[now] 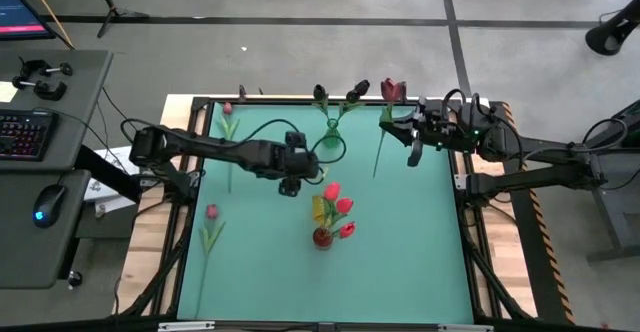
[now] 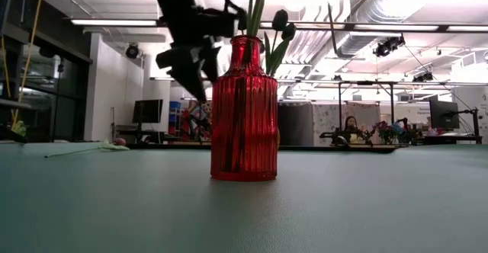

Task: Sort flowers into vase by color
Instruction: Put the top right red tulip into the yellow vase

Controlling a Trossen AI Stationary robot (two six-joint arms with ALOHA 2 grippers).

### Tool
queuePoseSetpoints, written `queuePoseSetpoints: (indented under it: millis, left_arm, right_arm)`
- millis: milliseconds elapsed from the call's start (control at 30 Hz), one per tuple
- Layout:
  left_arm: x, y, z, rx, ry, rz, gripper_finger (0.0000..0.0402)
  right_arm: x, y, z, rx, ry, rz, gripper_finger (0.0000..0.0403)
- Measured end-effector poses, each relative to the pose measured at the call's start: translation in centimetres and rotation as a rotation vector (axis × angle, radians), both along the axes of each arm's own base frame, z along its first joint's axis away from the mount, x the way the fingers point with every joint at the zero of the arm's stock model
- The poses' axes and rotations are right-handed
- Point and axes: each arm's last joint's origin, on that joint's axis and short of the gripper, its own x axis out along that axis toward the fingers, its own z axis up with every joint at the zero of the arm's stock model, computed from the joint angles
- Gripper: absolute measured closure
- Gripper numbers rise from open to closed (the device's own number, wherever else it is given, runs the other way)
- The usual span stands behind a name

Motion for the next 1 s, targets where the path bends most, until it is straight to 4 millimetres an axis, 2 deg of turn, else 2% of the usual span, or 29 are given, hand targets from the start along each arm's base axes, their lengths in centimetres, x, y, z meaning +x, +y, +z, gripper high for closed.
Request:
queuePoseSetpoints:
  millis: [67, 200, 333, 400, 567, 833, 1000]
  left_arm:
    - [-0.2, 0.4, -0.1, -0.033, -0.003, 0.059, 0.0002]
    - [-0.6, 1.3, -0.4, -0.162, 0.030, 0.050, 0.0002]
    - [-0.9, 2.0, -1.8, -0.456, 0.013, -0.078, 0.0002]
    - [-1.1, 2.3, -2.8, -0.525, 0.004, -0.121, 0.0002]
    - [-1.1, 2.1, -4.5, -0.473, -0.047, -0.247, 0.0002]
    - [0.9, -1.0, -3.3, -0.308, -0.186, -0.557, 0.0002]
    - [1.1, -3.0, -4.3, -0.209, -0.097, -0.810, 0.0002]
  right_arm:
    - [0.0, 0.0, 0.0, 0.004, -0.001, 0.000, 0.0403]
    - [0.0, 0.0, 0.0, 0.003, -0.001, 0.000, 0.0403]
    - [0.0, 0.0, 0.0, 0.000, 0.000, 0.000, 0.0402]
    - [0.0, 0.0, 0.0, 0.000, 0.000, 0.000, 0.0402]
    - [0.0, 0.0, 0.0, 0.000, 0.000, 0.000, 0.0402]
    - [0.0, 0.0, 0.0, 0.021, -0.005, -0.001, 0.0402]
    - [0.0, 0.0, 0.0, 0.022, -0.005, -0.001, 0.0402]
